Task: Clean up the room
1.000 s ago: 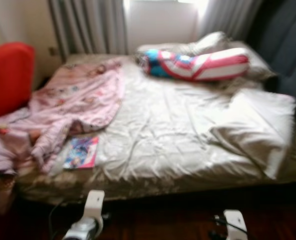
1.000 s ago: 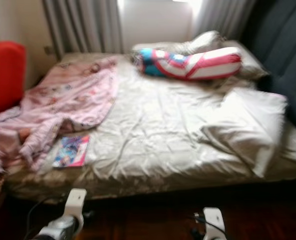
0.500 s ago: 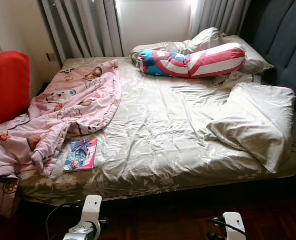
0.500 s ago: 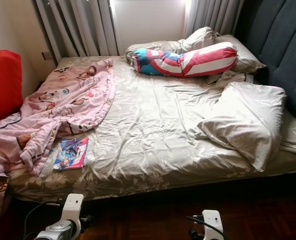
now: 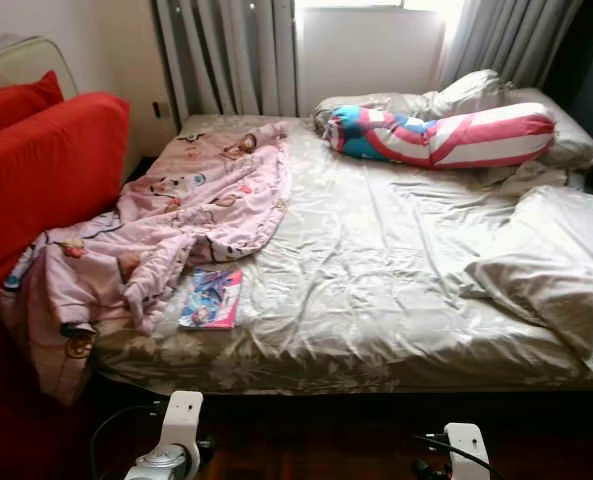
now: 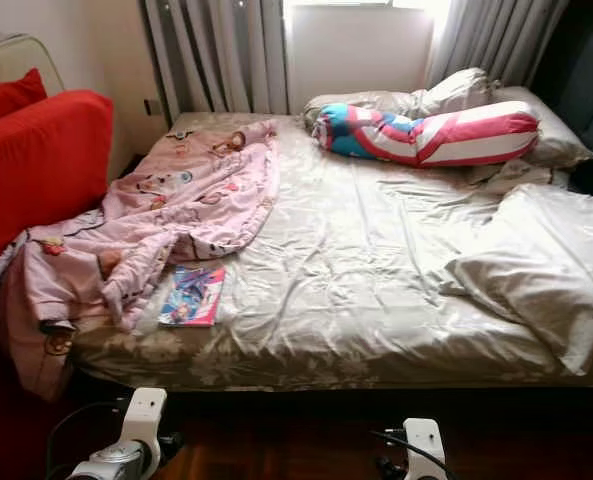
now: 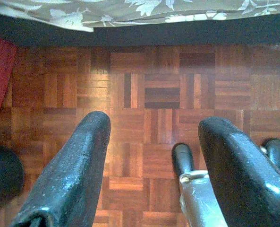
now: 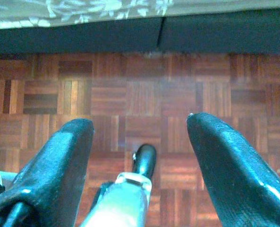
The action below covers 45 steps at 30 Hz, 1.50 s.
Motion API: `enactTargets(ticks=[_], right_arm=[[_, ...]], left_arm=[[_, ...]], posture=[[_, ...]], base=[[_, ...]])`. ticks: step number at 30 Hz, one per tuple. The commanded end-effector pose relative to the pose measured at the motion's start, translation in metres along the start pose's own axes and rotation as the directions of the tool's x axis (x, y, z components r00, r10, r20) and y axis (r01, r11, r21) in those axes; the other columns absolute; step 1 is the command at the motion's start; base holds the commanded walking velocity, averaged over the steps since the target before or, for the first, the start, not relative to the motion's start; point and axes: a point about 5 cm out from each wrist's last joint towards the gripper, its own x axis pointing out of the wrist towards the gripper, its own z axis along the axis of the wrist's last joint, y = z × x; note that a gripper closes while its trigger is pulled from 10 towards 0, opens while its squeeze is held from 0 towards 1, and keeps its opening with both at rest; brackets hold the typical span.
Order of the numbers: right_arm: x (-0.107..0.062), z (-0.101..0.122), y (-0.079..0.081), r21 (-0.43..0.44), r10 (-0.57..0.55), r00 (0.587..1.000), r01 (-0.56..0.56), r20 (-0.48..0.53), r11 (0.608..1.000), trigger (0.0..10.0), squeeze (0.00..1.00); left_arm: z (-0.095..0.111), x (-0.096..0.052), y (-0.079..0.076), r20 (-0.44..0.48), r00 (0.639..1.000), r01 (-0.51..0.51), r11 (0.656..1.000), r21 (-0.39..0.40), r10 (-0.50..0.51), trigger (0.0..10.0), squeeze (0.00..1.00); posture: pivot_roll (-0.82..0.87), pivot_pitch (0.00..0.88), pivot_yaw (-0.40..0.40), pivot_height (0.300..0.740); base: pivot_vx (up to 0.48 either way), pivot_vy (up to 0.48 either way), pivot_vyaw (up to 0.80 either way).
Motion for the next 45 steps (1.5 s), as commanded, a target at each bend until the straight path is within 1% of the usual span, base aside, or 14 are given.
enactTargets(ticks=[1, 31, 35, 41, 45], right_arm=[[-0.0003, 0.0007, -0.0015, 0.013, -0.007, 1.000, 0.007, 0.007, 1.000, 10.0, 0.00], [-0.0002, 0.0014, -0.0014, 0.009, -0.005, 1.000, 0.005, 0.013, 1.000, 10.0, 0.00], [-0.0002, 0.0018, -0.0014, 0.005, -0.005, 1.000, 0.005, 0.015, 1.000, 10.0, 0.00], [-0.0003, 0.0018, -0.0015, 0.004, -0.003, 1.000, 0.003, 0.015, 1.000, 10.0, 0.00], [-0.0002, 0.0019, -0.0014, 0.005, -0.003, 1.000, 0.003, 0.015, 1.000, 10.0, 0.00]], left_arm=[[-0.0027, 0.0000, -0.0019, -0.014, 1.000, 0.006, 1.000, -0.001, -0.006, 10.0, 0.00], [-0.0027, 0.0000, -0.0020, -0.017, 1.000, 0.009, 1.000, 0.000, -0.009, 10.0, 0.00], [-0.0020, 0.0001, -0.0019, -0.013, 1.000, 0.009, 1.000, 0.007, -0.009, 10.0, 0.00], [-0.0018, 0.0001, -0.0024, -0.004, 1.000, 0.011, 1.000, -0.012, -0.011, 10.0, 0.00], [-0.0022, 0.0001, -0.0024, -0.011, 1.000, 0.014, 1.000, -0.006, -0.014, 10.0, 0.00]], posture=[[0.03, 0.008, -0.010, 0.740], [0.03, 0.012, -0.010, 0.740], [0.03, 0.012, -0.009, 0.740], [0.03, 0.013, -0.009, 0.740], [0.03, 0.013, -0.009, 0.740]], base=[[0.000, 0.375, 0.00], [0.000, 0.373, 0.00], [0.000, 0.000, 0.00], [0.000, 0.000, 0.00], [0.000, 0.000, 0.00]])
